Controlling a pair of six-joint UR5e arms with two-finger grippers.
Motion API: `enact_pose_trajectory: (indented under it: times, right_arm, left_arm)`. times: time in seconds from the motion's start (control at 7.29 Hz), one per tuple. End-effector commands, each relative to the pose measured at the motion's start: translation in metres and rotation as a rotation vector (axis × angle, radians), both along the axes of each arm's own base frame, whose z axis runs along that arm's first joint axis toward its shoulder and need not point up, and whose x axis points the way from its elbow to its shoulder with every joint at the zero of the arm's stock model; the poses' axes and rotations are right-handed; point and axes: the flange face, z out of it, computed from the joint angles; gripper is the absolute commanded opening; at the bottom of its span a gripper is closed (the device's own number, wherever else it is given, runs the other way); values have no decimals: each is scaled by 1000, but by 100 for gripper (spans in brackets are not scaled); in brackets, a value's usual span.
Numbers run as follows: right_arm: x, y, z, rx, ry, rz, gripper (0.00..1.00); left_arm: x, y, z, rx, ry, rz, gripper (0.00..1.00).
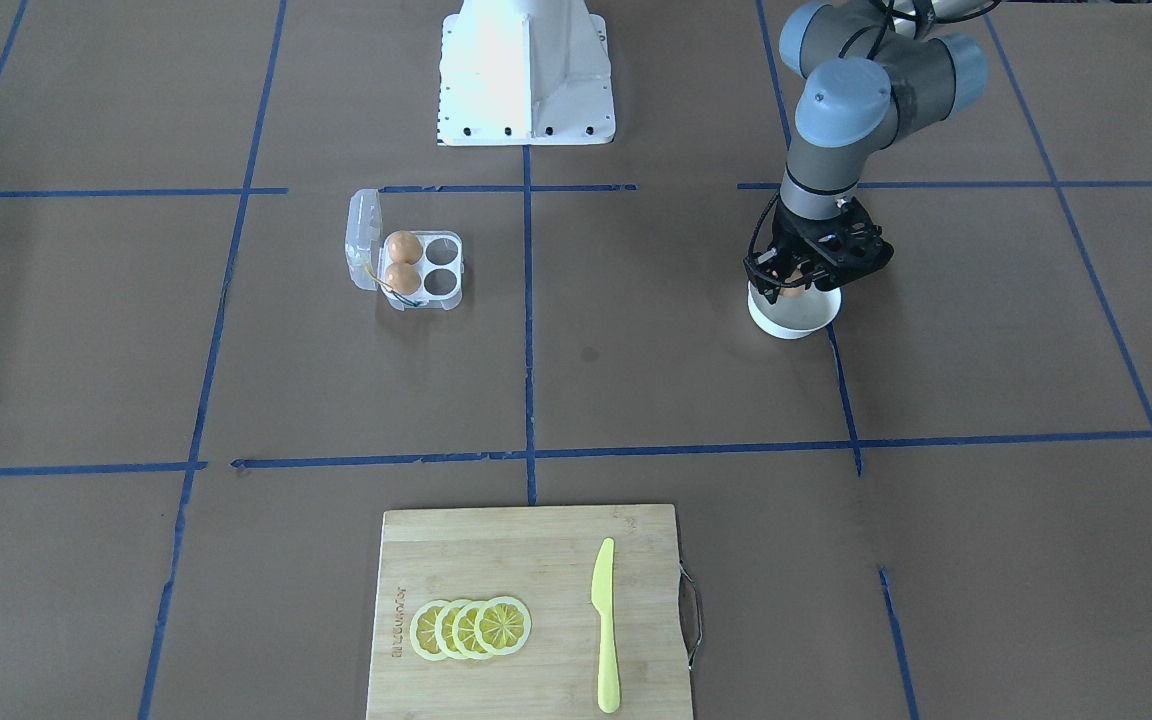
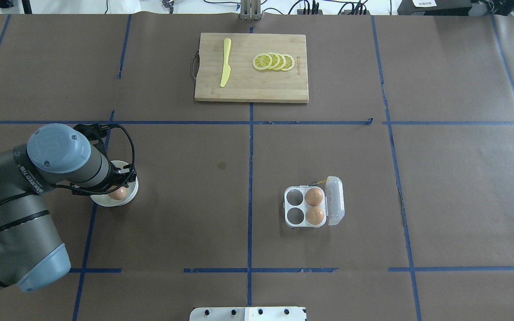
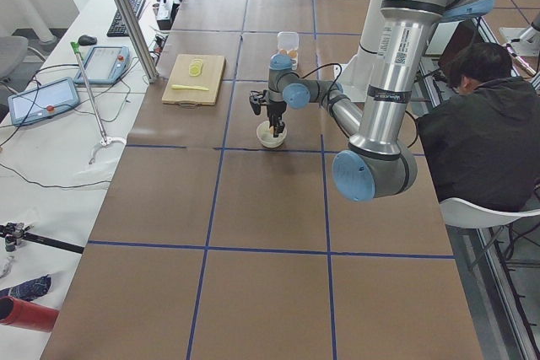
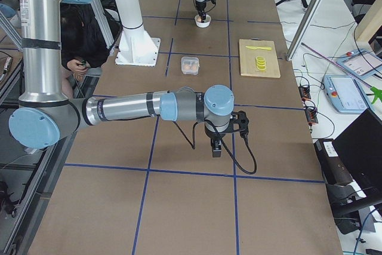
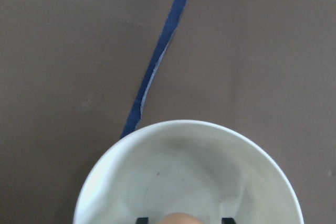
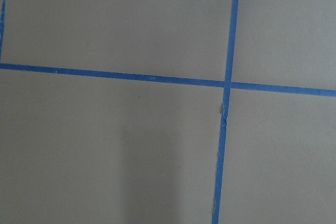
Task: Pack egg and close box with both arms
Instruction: 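Close the left gripper on the brown egg inside the white bowl, then lift the egg with the left gripper and carry it to the clear carton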
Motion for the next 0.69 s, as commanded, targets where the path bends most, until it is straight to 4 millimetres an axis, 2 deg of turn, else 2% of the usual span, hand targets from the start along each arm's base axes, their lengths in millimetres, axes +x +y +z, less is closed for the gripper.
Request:
enact_pose_trajectory:
  times: [0.0, 0.14, 0.27, 0.55]
  right_arm:
    - [-1, -1, 1, -3, -5, -1, 100]
    - [-1, -1, -2, 2, -7, 0, 100]
    - [-1, -2, -4, 7, -7, 0, 100]
    - [-1, -4, -8, 16, -7, -1, 100]
  left_arm:
    - [-30, -1, -32, -4, -11, -35, 0]
    - [-47, -24, -63, 43, 27, -98, 0]
    - [-43, -29, -84, 72, 46, -158, 0]
    - [-21, -34, -169, 119, 177, -232, 0]
